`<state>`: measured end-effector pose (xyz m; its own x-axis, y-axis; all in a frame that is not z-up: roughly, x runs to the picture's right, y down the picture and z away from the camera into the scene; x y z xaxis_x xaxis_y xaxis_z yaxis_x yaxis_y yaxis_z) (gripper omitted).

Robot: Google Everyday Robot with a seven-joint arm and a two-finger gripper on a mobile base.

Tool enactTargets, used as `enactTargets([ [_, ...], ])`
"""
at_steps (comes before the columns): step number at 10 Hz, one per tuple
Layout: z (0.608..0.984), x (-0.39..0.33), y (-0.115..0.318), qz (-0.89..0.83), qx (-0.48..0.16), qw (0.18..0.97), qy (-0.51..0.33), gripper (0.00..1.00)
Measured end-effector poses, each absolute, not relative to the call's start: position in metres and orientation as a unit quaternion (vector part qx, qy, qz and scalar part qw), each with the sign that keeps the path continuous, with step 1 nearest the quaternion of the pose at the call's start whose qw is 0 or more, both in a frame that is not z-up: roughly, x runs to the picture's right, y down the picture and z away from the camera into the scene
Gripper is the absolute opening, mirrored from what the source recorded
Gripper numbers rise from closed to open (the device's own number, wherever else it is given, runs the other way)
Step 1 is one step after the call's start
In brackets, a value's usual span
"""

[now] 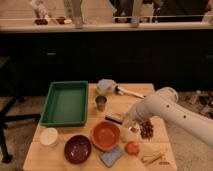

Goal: Place eraser in red bowl

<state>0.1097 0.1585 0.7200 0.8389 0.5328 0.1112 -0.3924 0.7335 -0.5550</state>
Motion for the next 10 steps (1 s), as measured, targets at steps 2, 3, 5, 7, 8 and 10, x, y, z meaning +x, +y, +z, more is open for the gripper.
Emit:
enactTargets([
  [2, 0.712, 0.097, 0.173, 0.229, -0.278, 0.923, -0.139, 0.0],
  [3, 0.711, 0.092, 0.183, 0.219, -0.288, 0.922, -0.14, 0.0],
  [5, 0.715, 0.087, 0.193, 0.207, -0.299, 0.921, -0.138, 0.0],
  [7, 0.723, 0.085, 0.205, 0.197, -0.31, 0.921, -0.127, 0.0],
  [8, 0.729, 0.085, 0.209, 0.194, -0.315, 0.921, -0.121, 0.0],
  [10, 0.738, 0.081, 0.216, 0.189, -0.325, 0.92, -0.113, 0.0],
])
